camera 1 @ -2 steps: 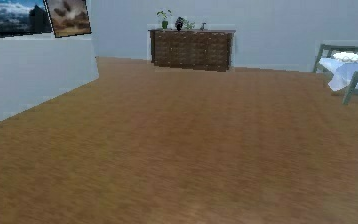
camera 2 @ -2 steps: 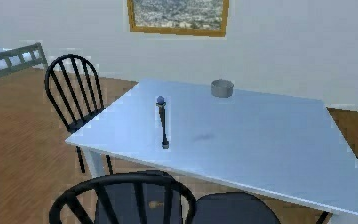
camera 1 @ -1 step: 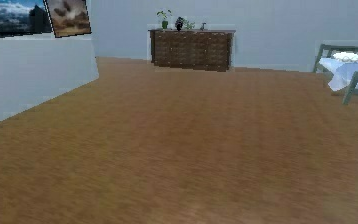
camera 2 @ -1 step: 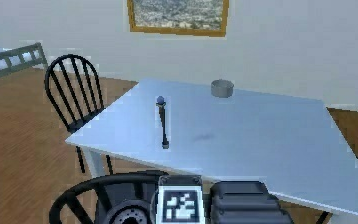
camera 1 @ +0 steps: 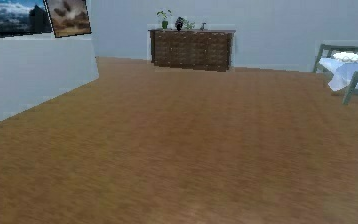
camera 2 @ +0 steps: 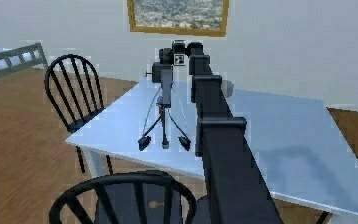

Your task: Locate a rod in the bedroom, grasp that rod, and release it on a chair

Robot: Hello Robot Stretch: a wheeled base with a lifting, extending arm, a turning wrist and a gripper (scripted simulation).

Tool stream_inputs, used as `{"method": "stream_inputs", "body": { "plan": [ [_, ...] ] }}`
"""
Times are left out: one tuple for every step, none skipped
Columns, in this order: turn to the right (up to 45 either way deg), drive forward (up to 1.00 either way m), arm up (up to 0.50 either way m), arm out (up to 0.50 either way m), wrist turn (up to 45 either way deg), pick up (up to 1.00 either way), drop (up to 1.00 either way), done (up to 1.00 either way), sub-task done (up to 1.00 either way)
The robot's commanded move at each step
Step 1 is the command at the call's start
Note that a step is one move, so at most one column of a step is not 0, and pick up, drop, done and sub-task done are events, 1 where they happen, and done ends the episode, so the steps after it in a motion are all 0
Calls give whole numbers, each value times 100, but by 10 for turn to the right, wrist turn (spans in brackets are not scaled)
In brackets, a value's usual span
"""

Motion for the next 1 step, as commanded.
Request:
{"method": "stream_inputs", "body": {
  "plan": [
    [0, 0, 0, 0, 450, 0, 0, 0, 0]
  ]
}}
